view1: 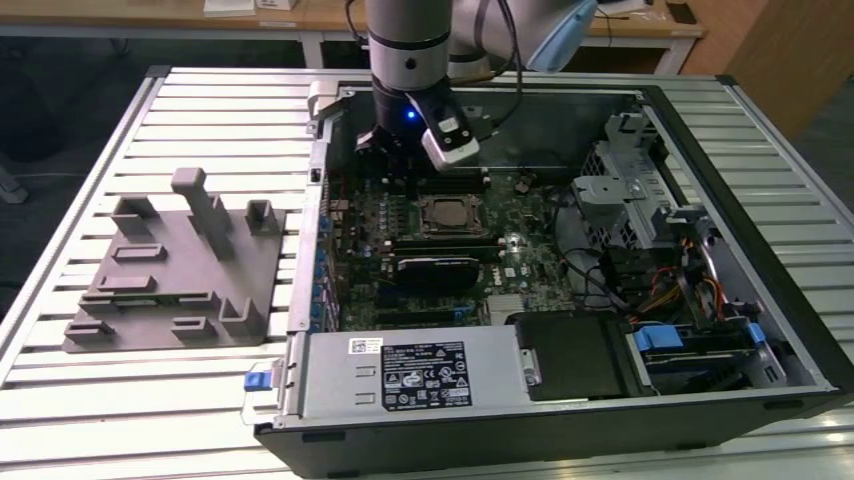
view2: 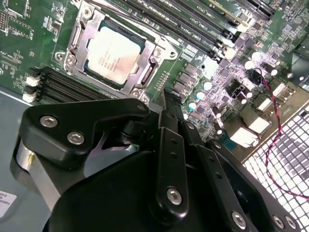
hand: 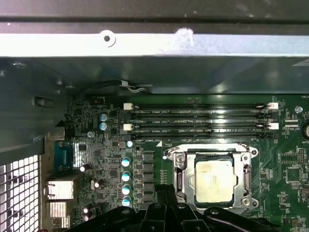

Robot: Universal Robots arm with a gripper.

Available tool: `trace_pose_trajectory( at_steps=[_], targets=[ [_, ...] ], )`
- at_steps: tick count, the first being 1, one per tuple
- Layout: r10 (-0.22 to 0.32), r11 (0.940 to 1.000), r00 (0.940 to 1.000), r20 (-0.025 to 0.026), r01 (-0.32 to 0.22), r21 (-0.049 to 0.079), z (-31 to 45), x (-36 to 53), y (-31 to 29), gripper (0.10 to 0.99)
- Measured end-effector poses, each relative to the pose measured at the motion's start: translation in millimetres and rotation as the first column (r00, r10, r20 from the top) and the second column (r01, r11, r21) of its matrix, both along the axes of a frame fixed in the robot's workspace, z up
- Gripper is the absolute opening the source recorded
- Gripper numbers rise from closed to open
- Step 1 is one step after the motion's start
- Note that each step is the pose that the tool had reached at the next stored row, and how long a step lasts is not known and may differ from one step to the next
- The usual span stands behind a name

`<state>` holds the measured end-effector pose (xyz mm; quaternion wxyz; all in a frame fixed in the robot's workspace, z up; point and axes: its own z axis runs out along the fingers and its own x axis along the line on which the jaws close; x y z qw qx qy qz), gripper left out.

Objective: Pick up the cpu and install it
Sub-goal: 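Install the first cpu locking lever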

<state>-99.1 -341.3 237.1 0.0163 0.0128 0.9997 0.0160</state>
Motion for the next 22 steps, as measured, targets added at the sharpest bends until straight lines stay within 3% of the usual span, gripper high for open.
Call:
trace_pose_trajectory(
  at_steps=[5, 8, 10, 15, 20, 22],
  targets=[
    [0.000, 1.0000, 1.0000, 0.0000, 0.000, 0.004, -0.2, -1.2, -0.1, 0.106],
    [0.000, 0.9999, 1.0000, -0.0001, 0.000, 0.014, -0.7, -3.3, -0.1, 0.106],
    [0.000, 0.9994, 1.0000, 0.0002, 0.000, 0.035, -0.9, -4.2, -0.1, 0.106],
    [0.000, 0.9947, 1.0000, 0.0000, 0.000, 0.103, -1.0, -5.3, -0.4, 0.106],
    [0.000, 0.9902, 1.0000, -0.0001, 0.000, 0.140, -1.5, -8.4, -0.5, 0.106],
    [0.000, 0.9871, 1.0000, -0.0002, 0.000, 0.160, -1.6, -9.6, -0.5, 0.106]
  ],
)
